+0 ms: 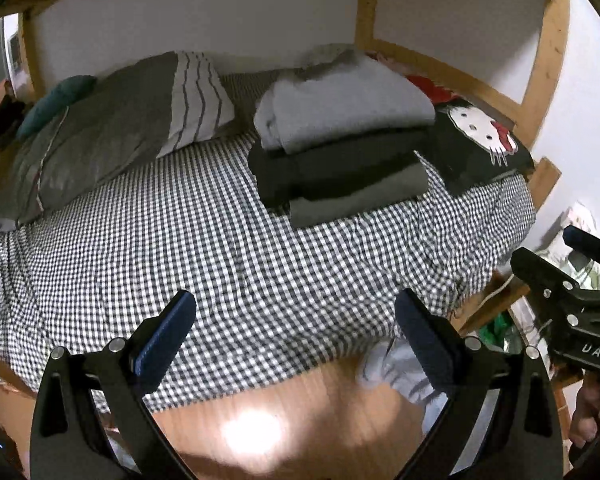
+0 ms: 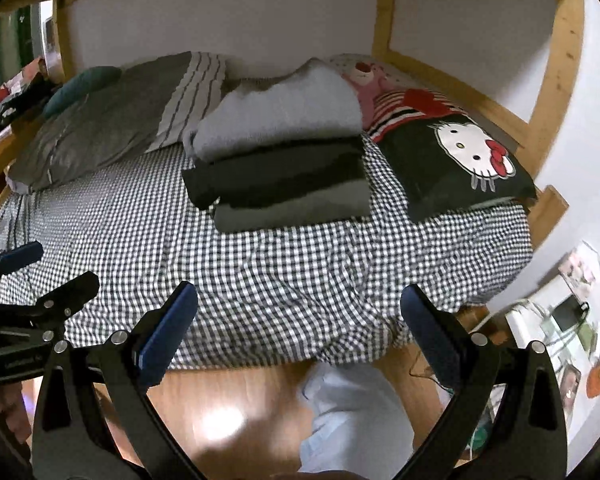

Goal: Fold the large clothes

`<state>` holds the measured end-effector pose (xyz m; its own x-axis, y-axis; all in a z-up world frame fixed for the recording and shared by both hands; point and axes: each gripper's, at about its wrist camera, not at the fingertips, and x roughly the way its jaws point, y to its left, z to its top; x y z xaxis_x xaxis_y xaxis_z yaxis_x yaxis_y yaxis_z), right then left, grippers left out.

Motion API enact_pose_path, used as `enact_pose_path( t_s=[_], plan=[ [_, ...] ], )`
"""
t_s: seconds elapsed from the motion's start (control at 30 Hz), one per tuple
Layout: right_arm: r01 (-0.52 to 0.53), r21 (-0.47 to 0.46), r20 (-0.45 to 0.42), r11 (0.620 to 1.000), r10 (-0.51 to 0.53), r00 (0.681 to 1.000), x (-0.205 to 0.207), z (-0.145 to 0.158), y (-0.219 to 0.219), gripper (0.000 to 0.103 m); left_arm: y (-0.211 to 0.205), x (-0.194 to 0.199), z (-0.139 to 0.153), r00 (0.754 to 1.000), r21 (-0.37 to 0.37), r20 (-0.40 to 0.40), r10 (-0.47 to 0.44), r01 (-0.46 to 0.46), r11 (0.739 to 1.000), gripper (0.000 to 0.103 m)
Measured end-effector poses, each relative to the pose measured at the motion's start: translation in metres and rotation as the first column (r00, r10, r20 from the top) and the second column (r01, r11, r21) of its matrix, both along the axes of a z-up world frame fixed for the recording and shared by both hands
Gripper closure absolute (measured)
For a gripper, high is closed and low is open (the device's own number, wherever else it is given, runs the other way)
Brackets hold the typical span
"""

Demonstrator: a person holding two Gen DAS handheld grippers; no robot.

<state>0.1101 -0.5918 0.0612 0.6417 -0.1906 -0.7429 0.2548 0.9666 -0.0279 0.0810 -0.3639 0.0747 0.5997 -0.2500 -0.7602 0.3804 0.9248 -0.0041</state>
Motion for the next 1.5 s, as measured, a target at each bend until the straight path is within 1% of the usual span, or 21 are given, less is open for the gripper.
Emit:
enact_pose_path(
  t_s=[0.07,0.2,0.3,0.37,0.43,0.6,1.07,1.2,1.3,1.5],
  plan=[
    [-0.002,0.001,0.001,1.0,0.002,1.0,-0.013,-0.001,0.0,0.003,-0.003,-0.011,-0.002,1.0,0.012,-0.01,-0.003,0.003,1.0,0.005],
    [-0.009,-0.002,0.006,1.0,0.009,1.0,-0.029,0.002,0.001,0.003,-0.012,-0.032,-0.002,1.0,0.029,-0.004,-0.023,0.023,0.999,0.005],
    [-0.015,-0.006,0.021,1.0,0.015,1.0,-0.037,0.007,0.002,0.003,-0.014,-0.043,0.002,1.0,0.032,0.009,-0.025,0.024,0.999,0.005],
    [-0.021,-0.006,0.035,1.0,0.021,0.999,-0.042,0.011,0.002,0.003,-0.013,-0.048,0.006,1.0,0.017,0.017,-0.024,0.023,1.0,0.005],
    [-0.023,0.0,0.047,1.0,0.023,0.999,-0.044,0.014,0.002,0.003,-0.011,-0.048,0.009,1.0,-0.008,0.013,-0.019,0.019,1.0,0.005],
    [-0.016,-0.003,0.061,1.0,0.016,0.998,-0.045,0.016,0.003,0.003,-0.012,-0.049,0.007,1.0,0.016,0.016,-0.013,0.012,1.0,0.005],
    [-0.046,-0.011,0.056,0.999,0.047,0.997,-0.041,0.014,0.01,0.003,-0.009,-0.045,0.005,0.999,0.016,0.033,0.005,-0.006,1.0,0.005],
    [-0.059,-0.014,0.052,0.998,0.06,0.997,-0.04,0.013,0.012,0.003,-0.01,-0.045,0.005,0.999,0.017,0.038,0.0,-0.001,1.0,0.005],
    [-0.062,-0.006,0.053,0.998,0.062,0.997,-0.039,0.013,0.011,0.003,-0.01,-0.047,0.005,0.999,0.004,0.046,-0.013,0.013,1.0,0.005],
    [-0.069,-0.002,0.053,0.998,0.069,0.996,-0.039,0.012,0.013,0.003,-0.011,-0.047,0.003,0.999,0.01,0.044,-0.011,0.011,1.0,0.006]
  ],
)
